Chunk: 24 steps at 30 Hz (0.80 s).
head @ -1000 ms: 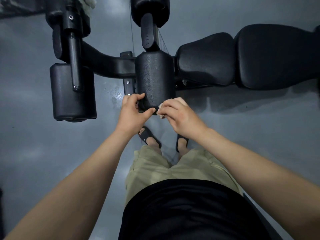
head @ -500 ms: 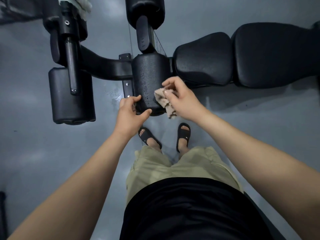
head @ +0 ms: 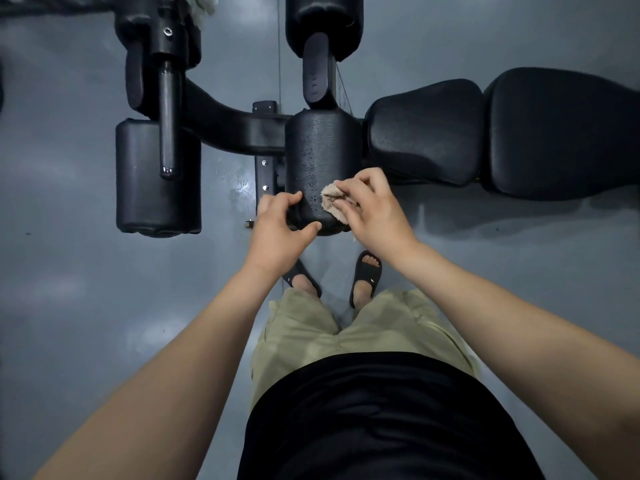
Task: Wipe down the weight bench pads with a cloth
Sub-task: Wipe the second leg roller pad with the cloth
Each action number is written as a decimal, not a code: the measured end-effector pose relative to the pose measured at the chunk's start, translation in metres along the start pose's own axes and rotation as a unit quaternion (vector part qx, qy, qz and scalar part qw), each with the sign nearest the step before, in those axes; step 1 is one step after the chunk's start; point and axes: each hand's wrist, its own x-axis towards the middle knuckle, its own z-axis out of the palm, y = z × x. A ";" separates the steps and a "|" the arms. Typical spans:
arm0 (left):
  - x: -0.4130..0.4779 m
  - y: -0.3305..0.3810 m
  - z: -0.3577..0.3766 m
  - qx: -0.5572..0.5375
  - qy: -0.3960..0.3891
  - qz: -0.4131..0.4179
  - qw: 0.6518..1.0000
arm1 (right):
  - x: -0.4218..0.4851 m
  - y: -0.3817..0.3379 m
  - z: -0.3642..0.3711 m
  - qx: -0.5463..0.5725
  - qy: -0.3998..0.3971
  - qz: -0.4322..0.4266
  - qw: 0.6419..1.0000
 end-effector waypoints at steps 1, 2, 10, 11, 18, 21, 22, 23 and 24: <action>0.000 0.001 -0.001 -0.001 0.000 -0.003 1.000 | 0.007 0.000 0.001 -0.006 0.005 -0.009 1.000; 0.000 0.002 -0.001 0.000 -0.001 -0.006 1.000 | 0.014 0.000 0.001 -0.009 0.013 -0.009 1.000; -0.005 0.009 0.001 0.053 0.001 -0.003 0.999 | 0.090 -0.002 -0.007 -0.021 0.049 0.036 0.998; -0.005 0.010 0.003 0.074 0.000 0.007 0.997 | 0.098 -0.003 -0.008 -0.027 0.052 0.034 0.998; -0.014 0.019 0.008 0.192 -0.018 0.089 0.977 | 0.131 -0.012 -0.012 -0.079 0.027 0.024 0.996; -0.012 0.019 0.003 0.180 -0.023 0.093 0.979 | 0.135 -0.016 -0.011 -0.104 0.018 0.006 0.994; -0.010 0.017 0.000 0.171 -0.025 0.093 0.981 | 0.137 -0.017 -0.011 -0.118 0.014 -0.006 0.993; -0.008 0.014 -0.002 0.159 -0.027 0.090 0.983 | 0.137 -0.017 -0.010 -0.133 0.010 -0.017 0.991; -0.005 0.012 -0.004 0.146 -0.028 0.087 0.985 | 0.136 -0.017 -0.011 -0.145 0.007 -0.030 0.989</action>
